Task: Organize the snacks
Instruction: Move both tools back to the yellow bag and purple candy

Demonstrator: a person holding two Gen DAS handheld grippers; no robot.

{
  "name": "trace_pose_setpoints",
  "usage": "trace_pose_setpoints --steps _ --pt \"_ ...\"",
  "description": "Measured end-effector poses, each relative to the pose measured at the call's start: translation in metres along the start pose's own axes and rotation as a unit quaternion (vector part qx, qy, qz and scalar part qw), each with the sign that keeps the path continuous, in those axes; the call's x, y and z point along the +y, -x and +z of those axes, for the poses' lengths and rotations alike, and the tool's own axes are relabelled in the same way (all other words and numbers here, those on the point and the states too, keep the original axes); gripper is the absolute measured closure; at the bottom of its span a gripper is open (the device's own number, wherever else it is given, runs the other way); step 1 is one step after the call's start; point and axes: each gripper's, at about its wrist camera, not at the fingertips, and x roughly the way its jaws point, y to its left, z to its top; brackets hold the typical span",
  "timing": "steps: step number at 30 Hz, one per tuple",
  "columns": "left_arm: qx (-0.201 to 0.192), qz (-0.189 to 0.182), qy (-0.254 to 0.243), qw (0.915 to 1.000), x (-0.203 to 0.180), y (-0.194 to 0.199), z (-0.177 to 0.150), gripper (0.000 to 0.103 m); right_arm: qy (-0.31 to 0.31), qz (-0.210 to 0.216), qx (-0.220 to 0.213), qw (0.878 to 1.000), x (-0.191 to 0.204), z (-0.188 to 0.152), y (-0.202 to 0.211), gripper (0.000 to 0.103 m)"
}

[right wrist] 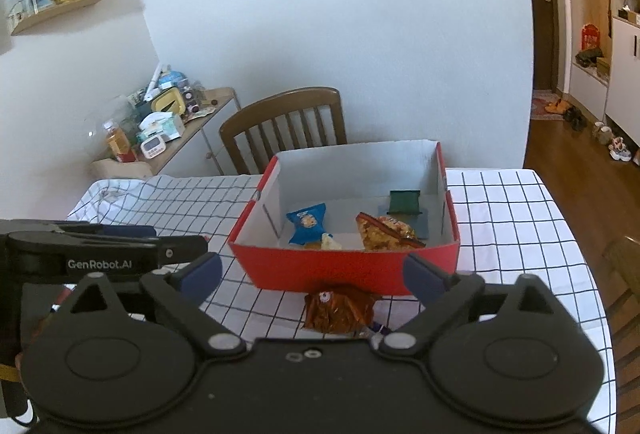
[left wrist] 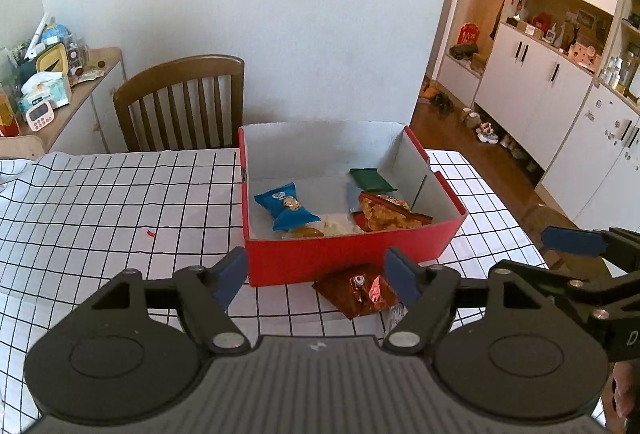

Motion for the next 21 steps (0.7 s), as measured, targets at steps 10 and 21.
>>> trace_pose_setpoints --steps 10,21 --pt "0.025 0.005 0.015 0.9996 0.006 -0.005 -0.044 0.021 0.019 -0.003 0.011 1.0 0.008 -0.043 0.003 0.0" --pt "0.121 0.007 0.024 0.9923 0.0 -0.05 -0.084 0.021 0.016 -0.023 0.09 0.996 -0.008 -0.098 -0.026 0.001"
